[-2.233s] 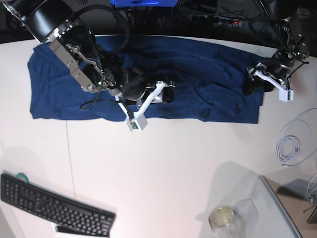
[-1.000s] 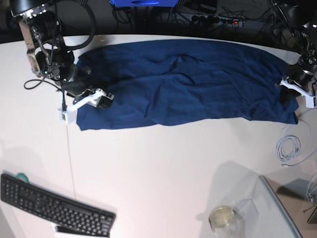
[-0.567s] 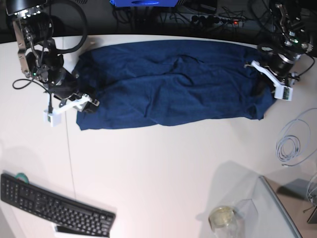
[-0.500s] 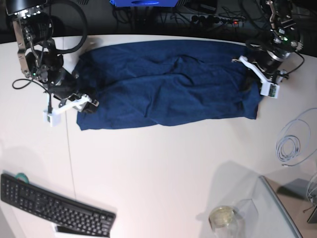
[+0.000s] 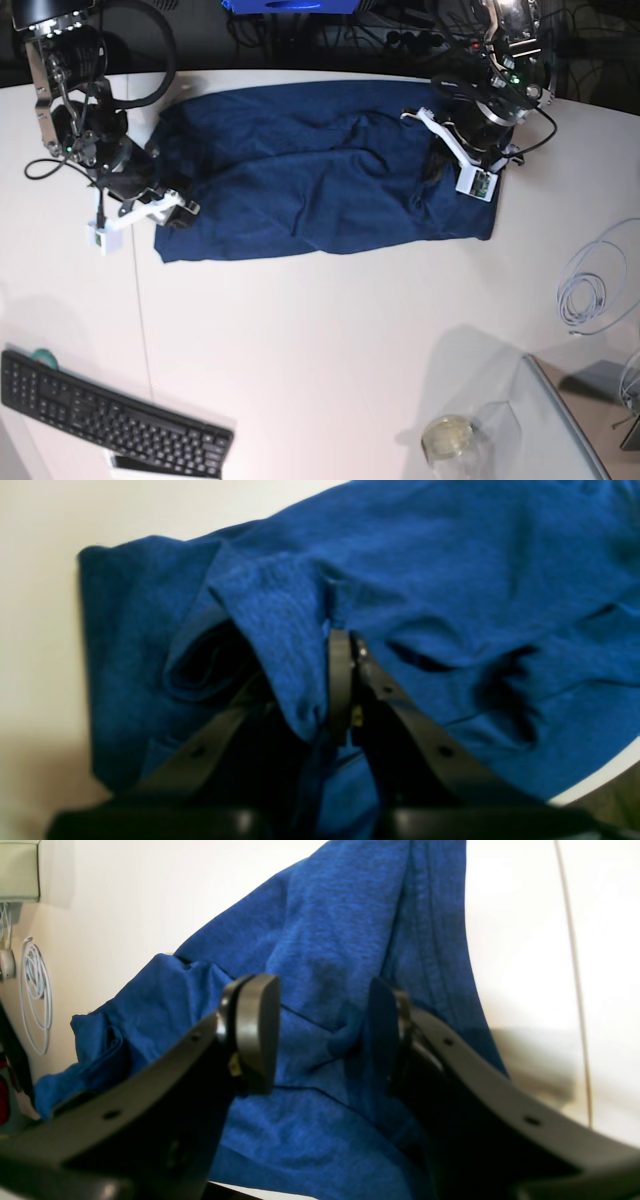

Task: Layout the t-shirt on the table in an organized manner, then fold the t-shirt properly
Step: 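Fold the shirt side held by the left gripper toward the right gripper, then press the folded side down with the left gripper and release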

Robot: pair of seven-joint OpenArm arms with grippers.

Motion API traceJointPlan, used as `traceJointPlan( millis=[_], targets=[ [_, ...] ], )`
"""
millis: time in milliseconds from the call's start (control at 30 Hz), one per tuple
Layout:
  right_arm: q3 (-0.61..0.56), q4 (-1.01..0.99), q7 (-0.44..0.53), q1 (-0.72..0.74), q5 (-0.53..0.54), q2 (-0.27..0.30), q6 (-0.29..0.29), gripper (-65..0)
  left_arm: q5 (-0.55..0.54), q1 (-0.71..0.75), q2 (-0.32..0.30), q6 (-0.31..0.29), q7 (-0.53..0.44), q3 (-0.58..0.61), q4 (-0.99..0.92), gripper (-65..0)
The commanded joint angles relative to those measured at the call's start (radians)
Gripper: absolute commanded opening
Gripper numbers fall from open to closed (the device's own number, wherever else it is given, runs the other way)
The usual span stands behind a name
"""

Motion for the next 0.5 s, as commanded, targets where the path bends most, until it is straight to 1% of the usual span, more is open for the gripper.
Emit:
traceJointPlan(
  millis=[0,33,100,200,300,467],
  targets=[
    [0.005,0.015,0.013,0.012,0.008,0.008,0.013,-38.0,-0.021,-0.003,-0.002,0.020,-0.024,0.013,0.019,-65.0],
    [0.005,0.015,0.013,0.012,0.008,0.008,0.013,-38.0,-0.021,-0.003,-0.002,0.041,-0.024,0.028,0.019,-65.0],
    [0.005,0.015,0.013,0.012,0.008,0.008,0.013,-38.0,-0.023,-0.003,-0.002,0.066,-0.024,0.056,0.019,-65.0],
    [0.005,0.015,0.013,0.012,0.008,0.008,0.013,-38.0,-0.023,-0.019,0.002,0.070,-0.024,0.079,0.019,-65.0],
    [0.005,0.015,0.013,0.011,0.008,0.008,0.013,-38.0,-0.021,-0.023,0.034,0.070,-0.024,0.076,0.030,-65.0],
    [0.002,0.015,0.013,0.011,0.008,0.008,0.013,-38.0,-0.012,-0.025,0.057,0.070,-0.024,0.082,0.062,-65.0]
  ],
)
